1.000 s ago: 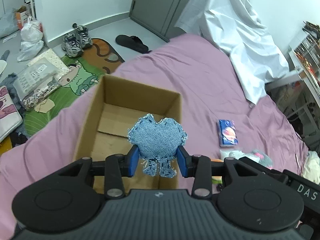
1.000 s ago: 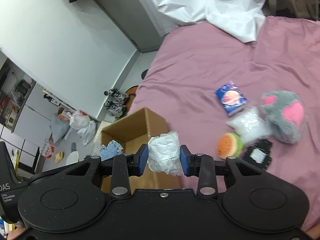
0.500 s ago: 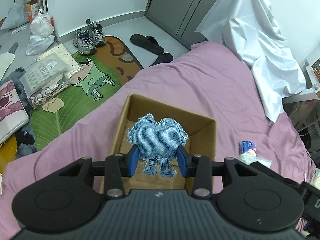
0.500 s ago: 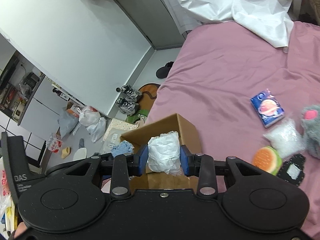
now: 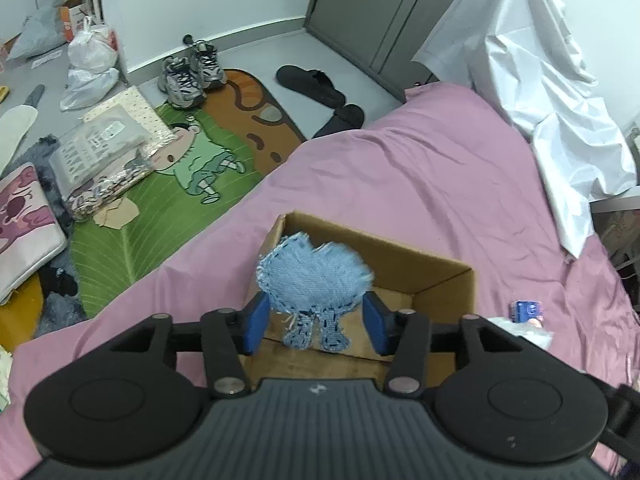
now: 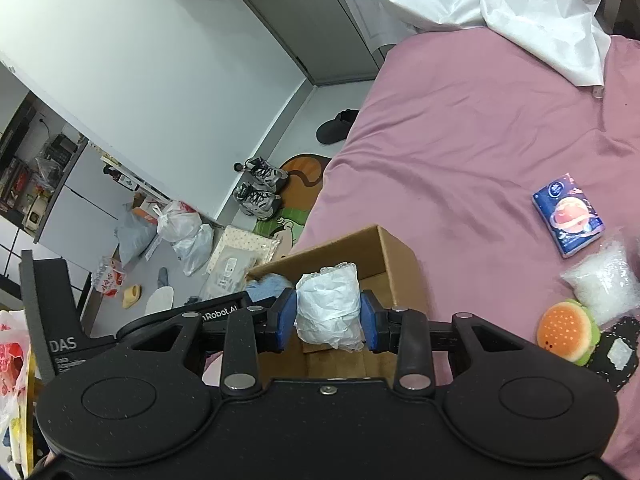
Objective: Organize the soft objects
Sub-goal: 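Carry both items over the cardboard box and open left gripper to drop denim plush, then open right gripper to drop white bundle into the box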
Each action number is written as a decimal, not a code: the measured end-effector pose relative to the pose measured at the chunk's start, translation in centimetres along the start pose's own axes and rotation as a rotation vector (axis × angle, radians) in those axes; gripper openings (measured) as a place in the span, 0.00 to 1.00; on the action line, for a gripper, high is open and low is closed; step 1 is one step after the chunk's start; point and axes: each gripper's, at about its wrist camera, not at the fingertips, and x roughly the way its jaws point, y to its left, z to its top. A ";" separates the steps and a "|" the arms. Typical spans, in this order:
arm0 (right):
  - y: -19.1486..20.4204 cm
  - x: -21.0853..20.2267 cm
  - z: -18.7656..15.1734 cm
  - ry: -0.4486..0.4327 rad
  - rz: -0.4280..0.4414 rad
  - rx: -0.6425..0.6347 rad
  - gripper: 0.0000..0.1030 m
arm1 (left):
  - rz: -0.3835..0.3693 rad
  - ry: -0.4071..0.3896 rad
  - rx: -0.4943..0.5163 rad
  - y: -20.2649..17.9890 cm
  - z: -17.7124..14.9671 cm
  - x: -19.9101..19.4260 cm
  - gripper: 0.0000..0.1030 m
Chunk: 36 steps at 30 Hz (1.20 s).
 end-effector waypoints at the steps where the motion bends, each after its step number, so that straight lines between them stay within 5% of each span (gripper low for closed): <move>1: 0.0 0.1 0.0 0.001 0.001 0.001 0.33 | 0.002 -0.002 0.000 0.0 0.1 -0.2 0.52; 11: 0.2 0.8 0.3 0.008 0.008 0.027 0.35 | 0.035 -0.016 0.006 0.6 0.3 -2.0 0.59; 15: 0.6 1.2 0.4 0.007 0.013 0.027 0.36 | 0.063 -0.028 0.015 1.1 0.2 -3.2 0.70; 19: 1.2 0.9 0.4 0.004 0.019 0.001 0.58 | 0.076 -0.043 0.029 1.4 0.1 -4.3 0.77; 36: 0.0 -4.3 -0.7 -0.066 -0.054 -0.039 0.92 | 0.078 -0.072 0.063 0.6 -2.0 -7.6 0.92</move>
